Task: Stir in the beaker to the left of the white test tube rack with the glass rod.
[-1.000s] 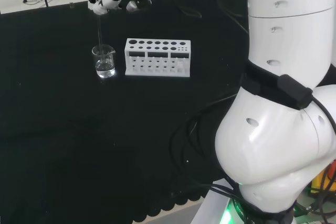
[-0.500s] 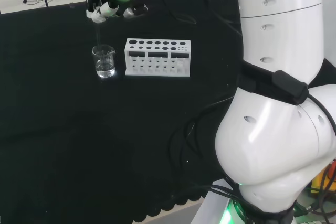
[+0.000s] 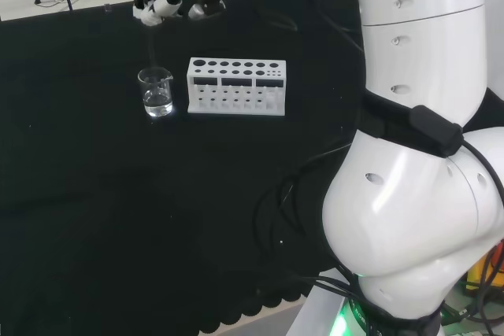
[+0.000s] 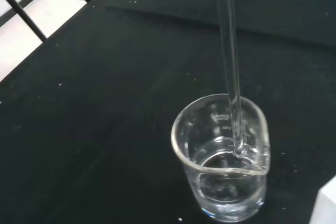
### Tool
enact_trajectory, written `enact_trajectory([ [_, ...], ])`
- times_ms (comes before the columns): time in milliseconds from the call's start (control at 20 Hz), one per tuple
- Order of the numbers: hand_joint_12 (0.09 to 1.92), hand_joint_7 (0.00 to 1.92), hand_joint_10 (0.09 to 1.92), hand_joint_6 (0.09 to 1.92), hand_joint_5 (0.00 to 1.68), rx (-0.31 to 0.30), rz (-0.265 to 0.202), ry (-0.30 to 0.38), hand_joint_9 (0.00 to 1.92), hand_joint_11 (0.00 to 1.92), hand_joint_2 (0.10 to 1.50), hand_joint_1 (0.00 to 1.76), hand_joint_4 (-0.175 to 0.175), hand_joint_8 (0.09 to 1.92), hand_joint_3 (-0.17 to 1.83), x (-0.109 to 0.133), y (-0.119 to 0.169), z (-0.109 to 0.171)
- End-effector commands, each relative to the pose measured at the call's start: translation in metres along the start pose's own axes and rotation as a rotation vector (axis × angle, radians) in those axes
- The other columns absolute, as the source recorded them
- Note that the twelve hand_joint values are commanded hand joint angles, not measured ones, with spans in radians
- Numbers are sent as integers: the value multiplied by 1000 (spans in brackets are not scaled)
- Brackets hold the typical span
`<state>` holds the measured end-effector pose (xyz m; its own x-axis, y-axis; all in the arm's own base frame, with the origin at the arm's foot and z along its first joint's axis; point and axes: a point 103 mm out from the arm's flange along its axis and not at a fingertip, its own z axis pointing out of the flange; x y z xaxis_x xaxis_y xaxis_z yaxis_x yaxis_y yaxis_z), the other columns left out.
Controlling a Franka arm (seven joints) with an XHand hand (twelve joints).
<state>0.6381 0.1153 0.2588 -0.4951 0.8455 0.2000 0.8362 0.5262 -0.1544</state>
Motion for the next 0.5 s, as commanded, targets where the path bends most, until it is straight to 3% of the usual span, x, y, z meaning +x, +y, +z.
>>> enact_trajectory([
  [50,931,1073,1032,294,1213,3,30,-3,1543,1573,1080,1301,-175,1185,-39,-11,-13,-3],
  [500,934,1073,1032,292,1214,38,15,-5,1544,1575,1079,1301,-175,1185,-37,27,-26,13],
])
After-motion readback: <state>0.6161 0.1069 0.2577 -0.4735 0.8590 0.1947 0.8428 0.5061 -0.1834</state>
